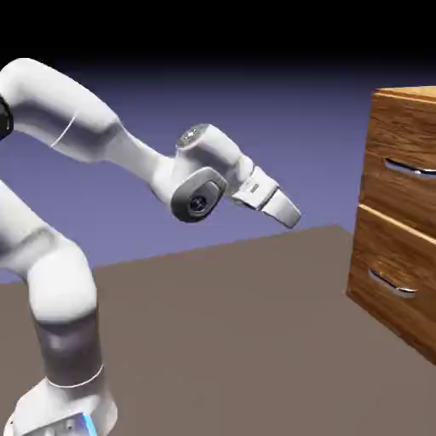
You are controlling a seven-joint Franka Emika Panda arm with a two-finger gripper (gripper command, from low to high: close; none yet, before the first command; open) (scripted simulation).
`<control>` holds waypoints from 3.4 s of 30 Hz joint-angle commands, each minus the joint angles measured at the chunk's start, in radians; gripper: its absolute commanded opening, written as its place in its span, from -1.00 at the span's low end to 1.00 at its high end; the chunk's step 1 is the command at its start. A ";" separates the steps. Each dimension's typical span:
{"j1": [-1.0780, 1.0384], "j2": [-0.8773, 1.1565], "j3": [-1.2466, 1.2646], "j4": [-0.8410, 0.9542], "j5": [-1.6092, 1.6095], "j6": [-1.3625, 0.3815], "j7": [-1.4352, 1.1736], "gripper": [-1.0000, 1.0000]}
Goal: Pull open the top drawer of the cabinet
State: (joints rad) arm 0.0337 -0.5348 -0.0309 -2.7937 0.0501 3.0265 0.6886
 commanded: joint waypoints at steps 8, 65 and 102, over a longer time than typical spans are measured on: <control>0.144 0.233 -0.205 0.108 0.332 -0.070 -0.348 0.00; 1.170 1.896 -1.665 0.881 2.701 -0.566 -2.827 0.00; 1.488 1.526 -1.702 0.626 2.767 -0.544 -3.359 -1.00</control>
State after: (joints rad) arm 1.5214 0.9915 -1.7326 -2.1677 2.8154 2.4830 -2.6690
